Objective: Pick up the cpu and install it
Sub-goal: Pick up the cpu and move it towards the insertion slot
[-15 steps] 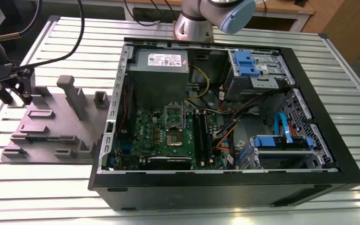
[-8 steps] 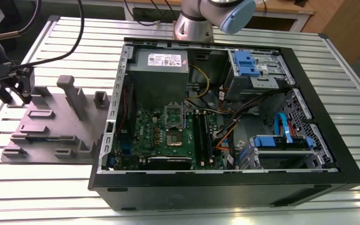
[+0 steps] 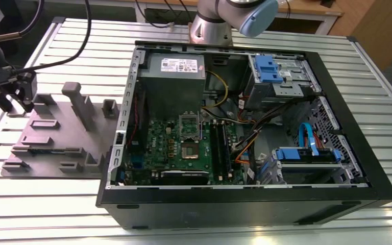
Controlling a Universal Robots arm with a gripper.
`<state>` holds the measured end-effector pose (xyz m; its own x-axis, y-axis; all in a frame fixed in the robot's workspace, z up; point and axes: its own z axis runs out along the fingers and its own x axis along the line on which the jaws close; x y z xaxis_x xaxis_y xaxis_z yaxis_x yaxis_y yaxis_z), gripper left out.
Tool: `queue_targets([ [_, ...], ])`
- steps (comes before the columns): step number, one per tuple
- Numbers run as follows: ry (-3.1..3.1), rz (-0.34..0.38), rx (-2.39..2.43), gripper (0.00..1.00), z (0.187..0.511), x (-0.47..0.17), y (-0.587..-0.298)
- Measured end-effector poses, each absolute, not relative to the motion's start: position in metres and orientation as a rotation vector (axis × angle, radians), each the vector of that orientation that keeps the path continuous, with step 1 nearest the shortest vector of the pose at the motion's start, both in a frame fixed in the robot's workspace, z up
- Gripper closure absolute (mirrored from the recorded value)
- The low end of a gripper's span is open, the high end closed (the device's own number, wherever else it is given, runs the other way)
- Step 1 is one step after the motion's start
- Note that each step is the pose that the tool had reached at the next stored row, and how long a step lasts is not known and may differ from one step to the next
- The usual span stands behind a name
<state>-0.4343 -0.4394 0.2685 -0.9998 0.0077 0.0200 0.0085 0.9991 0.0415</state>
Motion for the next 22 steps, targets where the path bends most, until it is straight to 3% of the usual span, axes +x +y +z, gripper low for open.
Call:
queue_targets([
  [22, -3.121, -0.065, -0.013, 0.55, 0.2733, -0.4343, -0.4394],
])
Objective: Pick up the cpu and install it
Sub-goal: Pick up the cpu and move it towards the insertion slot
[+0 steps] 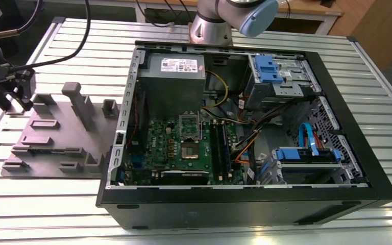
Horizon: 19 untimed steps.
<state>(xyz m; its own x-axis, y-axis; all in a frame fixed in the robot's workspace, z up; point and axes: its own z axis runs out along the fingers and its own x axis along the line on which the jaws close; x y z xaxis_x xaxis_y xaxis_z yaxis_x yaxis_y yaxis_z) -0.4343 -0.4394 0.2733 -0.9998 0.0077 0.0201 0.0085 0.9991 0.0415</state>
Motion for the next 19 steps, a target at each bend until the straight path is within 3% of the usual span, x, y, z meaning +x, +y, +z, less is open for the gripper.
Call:
queue_targets([
  [19, -3.121, -0.065, -0.013, 0.55, 0.2794, -0.4343, -0.4394],
])
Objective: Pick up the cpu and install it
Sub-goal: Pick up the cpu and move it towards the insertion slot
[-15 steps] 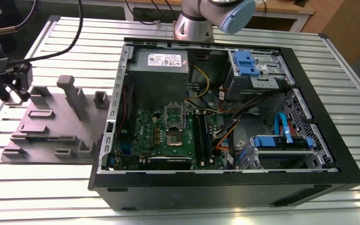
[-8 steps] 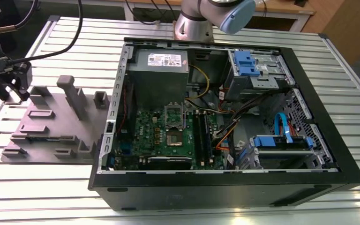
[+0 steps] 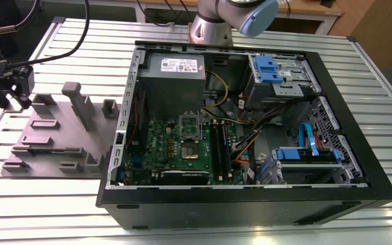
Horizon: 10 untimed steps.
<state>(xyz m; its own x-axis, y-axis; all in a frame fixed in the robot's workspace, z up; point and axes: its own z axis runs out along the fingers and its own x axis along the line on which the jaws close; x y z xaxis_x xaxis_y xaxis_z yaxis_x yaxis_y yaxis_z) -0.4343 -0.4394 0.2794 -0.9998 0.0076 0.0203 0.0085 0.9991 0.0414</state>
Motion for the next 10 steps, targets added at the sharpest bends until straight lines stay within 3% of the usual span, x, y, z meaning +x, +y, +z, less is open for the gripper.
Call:
queue_targets([
  [10, -3.121, -0.065, -0.013, 0.55, 0.2832, -0.4343, -0.4394],
])
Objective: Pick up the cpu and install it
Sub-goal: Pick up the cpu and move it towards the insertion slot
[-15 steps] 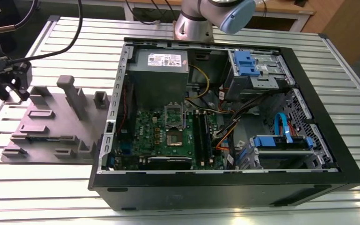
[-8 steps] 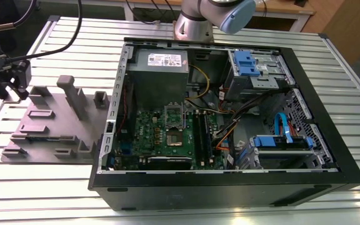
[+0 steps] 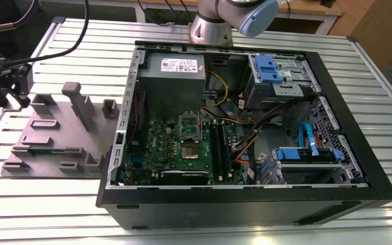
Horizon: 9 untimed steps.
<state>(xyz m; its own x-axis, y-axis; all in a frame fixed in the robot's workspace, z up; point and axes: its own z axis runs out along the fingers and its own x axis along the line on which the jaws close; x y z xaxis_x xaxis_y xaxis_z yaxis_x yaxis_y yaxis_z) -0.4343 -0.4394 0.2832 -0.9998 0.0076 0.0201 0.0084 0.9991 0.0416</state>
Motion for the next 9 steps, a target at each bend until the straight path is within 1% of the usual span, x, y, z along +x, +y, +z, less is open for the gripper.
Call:
queue_targets([
  [9, -3.121, -0.065, -0.013, 0.55, 0.2862, -0.4343, -0.4394],
])
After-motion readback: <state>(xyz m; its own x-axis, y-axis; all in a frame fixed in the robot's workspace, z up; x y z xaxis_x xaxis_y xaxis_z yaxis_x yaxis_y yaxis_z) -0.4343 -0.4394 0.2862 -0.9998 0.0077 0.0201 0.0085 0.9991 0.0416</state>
